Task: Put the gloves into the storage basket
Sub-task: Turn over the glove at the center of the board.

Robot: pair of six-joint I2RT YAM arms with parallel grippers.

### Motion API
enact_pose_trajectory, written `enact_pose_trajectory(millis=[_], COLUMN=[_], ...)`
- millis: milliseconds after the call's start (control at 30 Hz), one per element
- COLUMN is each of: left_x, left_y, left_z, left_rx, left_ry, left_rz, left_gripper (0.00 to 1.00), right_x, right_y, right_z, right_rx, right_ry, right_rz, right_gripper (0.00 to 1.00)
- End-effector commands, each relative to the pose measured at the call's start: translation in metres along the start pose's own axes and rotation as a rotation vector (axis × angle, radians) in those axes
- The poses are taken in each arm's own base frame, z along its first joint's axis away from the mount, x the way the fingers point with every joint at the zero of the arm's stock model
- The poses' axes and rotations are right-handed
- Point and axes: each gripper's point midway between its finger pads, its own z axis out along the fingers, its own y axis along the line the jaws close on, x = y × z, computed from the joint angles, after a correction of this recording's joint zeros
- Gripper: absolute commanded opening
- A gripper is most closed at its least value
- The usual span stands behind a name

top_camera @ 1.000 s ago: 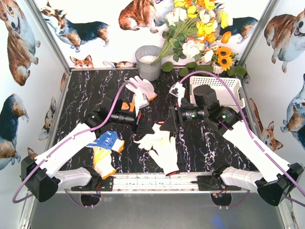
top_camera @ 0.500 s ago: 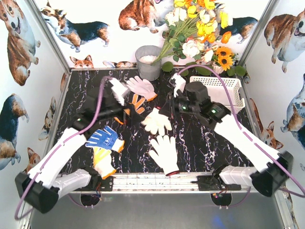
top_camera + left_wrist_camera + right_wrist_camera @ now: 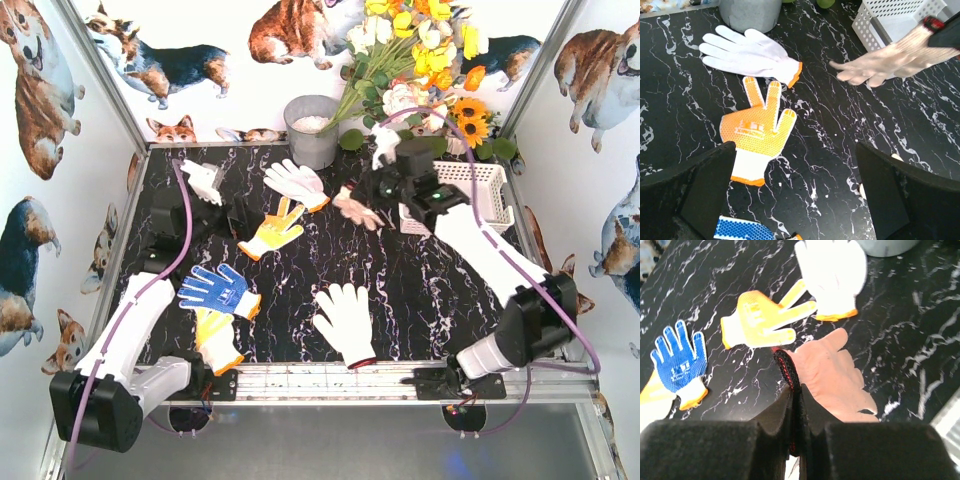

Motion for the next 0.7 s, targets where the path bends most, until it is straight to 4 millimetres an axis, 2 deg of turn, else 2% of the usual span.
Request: enact_pose_trajectory(millis=[0,100,167,333,433,500,567,600,667], left_x=[-0.002,0.003,0.015,0.013,0.013,0.014,0.014,0.014,0.014], left_y=[0.008,0.007,0.006,-0.001,-0.002,-0.002,-0.003,-0.004,-0.005], left_z=[0.001,-0.001,-0.001,0.001,0.002,0.002,0.002,0.002,0.002], left_rx=[-0.018,-0.010,0.000,0.039,0.051,0.049,0.055,0.061,0.067], left_ry=[-0.033,-0.037,-0.018,-0.022,-0.021,-0.020,-0.018,-0.019,-0.019], left_rz=[0.048,0.054,0.041,0.029,0.024,0.020,0.019,0.020,0.020], left_gripper=[1.00,1.00,1.00,1.00,1.00,1.00,1.00,1.00,1.00], right_x=[0.036,0.076,0.097,0.131,0.146,0.152,0.154,0.151,0.144], right_y=[0.023,0.047,0.064,0.093,0.101,0.106,0.112,0.116,0.123], right_z=[0.040,0.064,0.075,0.082,0.081,0.078,0.074,0.071,0.067], right_rx=[-0.145,-0.242,-0.300,-0.360,-0.377,-0.398,-0.425,-0.439,-0.456], right_ry=[0.051,0.148,0.206,0.274,0.297,0.308,0.306,0.291,0.261], right_rz=[-0.118,-0.108,-0.090,-0.076,-0.044,-0.022,-0.010,-0.008,0.007], right_gripper=[0.00,0.00,0.00,0.00,0.01,0.06,0.16,0.24,0.33])
